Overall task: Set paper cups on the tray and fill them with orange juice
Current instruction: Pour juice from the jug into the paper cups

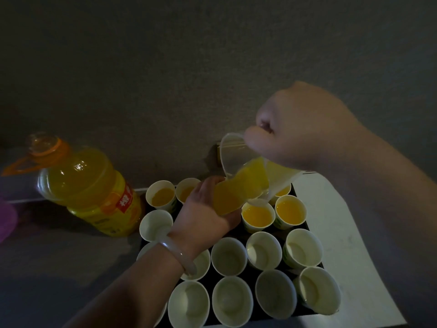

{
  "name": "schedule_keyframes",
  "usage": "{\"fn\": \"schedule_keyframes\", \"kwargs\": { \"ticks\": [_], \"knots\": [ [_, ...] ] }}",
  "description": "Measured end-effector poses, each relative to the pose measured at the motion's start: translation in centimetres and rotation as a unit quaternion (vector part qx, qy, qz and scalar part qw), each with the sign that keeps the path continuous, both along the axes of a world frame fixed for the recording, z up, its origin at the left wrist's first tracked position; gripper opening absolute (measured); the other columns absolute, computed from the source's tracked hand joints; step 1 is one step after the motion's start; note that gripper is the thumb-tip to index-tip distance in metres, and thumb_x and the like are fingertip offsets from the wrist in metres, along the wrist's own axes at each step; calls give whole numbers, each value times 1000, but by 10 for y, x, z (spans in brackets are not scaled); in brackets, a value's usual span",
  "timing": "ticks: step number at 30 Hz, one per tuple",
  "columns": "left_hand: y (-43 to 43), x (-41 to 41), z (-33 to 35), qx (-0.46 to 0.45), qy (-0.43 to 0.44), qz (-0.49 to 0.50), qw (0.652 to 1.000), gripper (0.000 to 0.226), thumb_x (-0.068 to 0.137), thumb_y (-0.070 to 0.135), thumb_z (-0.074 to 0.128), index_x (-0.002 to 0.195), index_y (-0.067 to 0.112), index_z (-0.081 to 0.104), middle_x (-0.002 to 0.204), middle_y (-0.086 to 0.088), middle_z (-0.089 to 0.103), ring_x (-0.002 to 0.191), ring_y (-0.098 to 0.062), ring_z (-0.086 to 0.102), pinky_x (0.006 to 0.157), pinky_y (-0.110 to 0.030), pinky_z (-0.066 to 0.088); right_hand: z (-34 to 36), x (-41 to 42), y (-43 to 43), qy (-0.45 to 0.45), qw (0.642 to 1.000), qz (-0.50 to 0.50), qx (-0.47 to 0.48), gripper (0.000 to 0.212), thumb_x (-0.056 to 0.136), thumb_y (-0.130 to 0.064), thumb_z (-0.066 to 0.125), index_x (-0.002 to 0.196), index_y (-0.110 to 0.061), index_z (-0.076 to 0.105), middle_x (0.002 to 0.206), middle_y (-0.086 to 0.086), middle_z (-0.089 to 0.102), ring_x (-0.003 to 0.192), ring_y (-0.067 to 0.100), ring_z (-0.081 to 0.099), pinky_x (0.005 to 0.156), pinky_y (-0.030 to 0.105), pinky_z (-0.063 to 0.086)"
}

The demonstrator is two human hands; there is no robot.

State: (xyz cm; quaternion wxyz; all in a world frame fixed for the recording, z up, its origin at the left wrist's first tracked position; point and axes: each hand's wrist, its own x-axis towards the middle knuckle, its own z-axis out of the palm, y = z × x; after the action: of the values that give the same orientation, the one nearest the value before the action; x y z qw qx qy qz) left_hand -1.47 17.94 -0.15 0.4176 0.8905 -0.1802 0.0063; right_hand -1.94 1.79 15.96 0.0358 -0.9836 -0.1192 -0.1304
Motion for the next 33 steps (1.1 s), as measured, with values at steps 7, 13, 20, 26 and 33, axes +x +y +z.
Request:
{"fn": "schedule_keyframes", "kwargs": {
  "ticks": [7,13,20,26,33],
  "knots": [
    [1,0,-2,12,2,6,1000,65,68,27,81,126,19,51,107,9,50,84,6,37,69,8,25,0,-1,1,-2,1000,8,-12,41,67,-43,37,42,-11,31,40,3,25,39,17,22,44,24,16],
    [4,4,1,22,46,-11,999,64,71,31,78,127,26,49,108,11,51,92,-2,51,66,1,36,-2,2,-8,22,999,-14,28,40,68,-40,39,40,-12,34,36,-2,24,37,15,23,43,21,15],
    [7,3,4,-1,71,-12,997,49,75,37,75,116,34,48,103,15,55,87,8,54,65,1,39,-26,4,-38,87,957,-118,251,29,63,-36,44,45,-14,38,45,-2,28,47,16,25,48,28,19],
    [6,3,3,-1,70,-18,997,53,75,35,77,116,41,45,102,22,51,90,19,47,67,4,35,-44,-5,-58,53,849,-248,464,21,64,-31,50,63,-10,50,50,5,49,46,16,44,51,25,34],
    [4,1,-5,28,75,-20,997,57,74,44,75,117,48,38,114,20,49,95,5,49,71,-5,39,-40,-13,-74,19,756,-225,614,19,85,-2,40,68,2,48,34,-9,39,30,4,30,33,12,22]
  ]
}}
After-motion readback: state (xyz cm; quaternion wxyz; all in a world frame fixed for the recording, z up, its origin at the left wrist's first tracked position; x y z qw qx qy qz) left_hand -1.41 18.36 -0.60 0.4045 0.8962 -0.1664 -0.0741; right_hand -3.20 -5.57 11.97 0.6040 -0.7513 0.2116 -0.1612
